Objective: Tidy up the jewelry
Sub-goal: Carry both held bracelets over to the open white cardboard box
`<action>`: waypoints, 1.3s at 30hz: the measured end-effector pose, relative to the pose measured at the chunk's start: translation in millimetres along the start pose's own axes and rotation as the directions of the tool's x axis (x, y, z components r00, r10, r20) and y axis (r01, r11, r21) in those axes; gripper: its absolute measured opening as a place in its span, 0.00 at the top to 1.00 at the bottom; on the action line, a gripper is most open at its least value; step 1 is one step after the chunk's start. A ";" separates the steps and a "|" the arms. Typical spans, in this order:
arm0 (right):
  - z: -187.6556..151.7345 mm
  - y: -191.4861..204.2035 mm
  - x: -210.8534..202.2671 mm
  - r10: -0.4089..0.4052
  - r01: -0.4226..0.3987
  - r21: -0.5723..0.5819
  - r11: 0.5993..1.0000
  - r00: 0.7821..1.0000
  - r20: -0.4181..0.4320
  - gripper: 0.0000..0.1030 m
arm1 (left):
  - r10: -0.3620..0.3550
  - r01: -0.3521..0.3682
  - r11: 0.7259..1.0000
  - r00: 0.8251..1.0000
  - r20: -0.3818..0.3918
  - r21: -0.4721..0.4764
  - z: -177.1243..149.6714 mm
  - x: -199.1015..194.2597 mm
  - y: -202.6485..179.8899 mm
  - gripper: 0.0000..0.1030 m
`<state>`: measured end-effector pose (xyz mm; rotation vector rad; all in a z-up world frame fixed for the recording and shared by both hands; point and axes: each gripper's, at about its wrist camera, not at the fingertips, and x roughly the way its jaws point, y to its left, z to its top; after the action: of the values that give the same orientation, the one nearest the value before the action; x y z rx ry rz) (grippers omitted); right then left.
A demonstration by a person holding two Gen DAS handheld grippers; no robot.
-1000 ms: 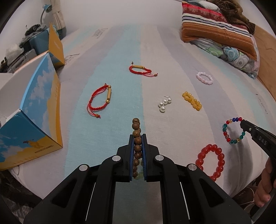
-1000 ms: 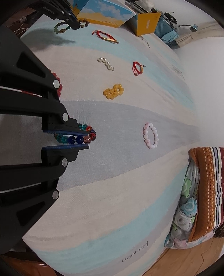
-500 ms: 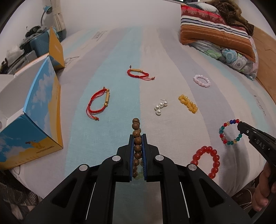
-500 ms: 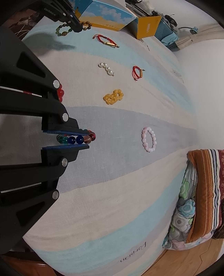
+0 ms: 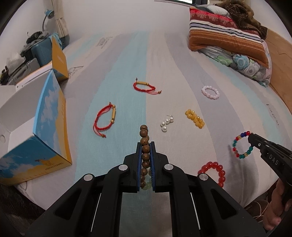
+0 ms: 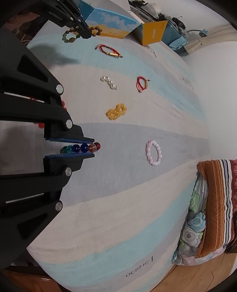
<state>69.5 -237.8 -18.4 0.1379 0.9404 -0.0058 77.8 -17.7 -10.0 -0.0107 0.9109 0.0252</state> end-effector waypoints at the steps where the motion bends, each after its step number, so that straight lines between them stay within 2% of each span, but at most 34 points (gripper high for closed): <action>1: 1.5 1.4 -1.0 -0.001 0.001 -0.001 1.000 1.000 -0.001 0.91 | 0.001 -0.001 1.000 1.000 0.001 0.000 2.3 -1.9 0.7 0.93; 12: 26.1 18.5 -17.2 0.007 -0.007 -0.007 1.000 1.000 0.004 0.91 | 0.019 -0.019 1.000 1.000 0.025 -0.010 26.1 -21.2 14.7 0.93; 24: 55.5 64.5 -25.0 0.013 -0.013 -0.054 0.998 1.000 0.008 0.91 | 0.041 -0.040 0.999 0.998 0.048 -0.015 58.1 -42.2 42.0 0.93; 30: 70.1 108.5 -32.0 0.038 -0.035 -0.105 0.994 0.999 0.021 0.91 | 0.079 -0.076 0.996 0.995 0.063 -0.054 71.1 -57.8 82.9 0.93; 36: 82.5 169.5 -46.0 0.089 -0.081 -0.168 0.983 0.995 0.038 0.91 | 0.117 -0.109 0.988 0.991 0.069 -0.112 79.3 -77.4 137.6 0.93; 39: 86.3 210.4 -57.3 0.126 -0.113 -0.213 0.971 0.991 0.051 0.91 | 0.163 -0.152 0.978 0.984 0.072 -0.140 81.3 -87.9 168.3 0.93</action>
<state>118.9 -42.8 102.2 -0.0014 0.8612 0.1989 83.7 150.6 109.5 -0.0621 0.8237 0.2331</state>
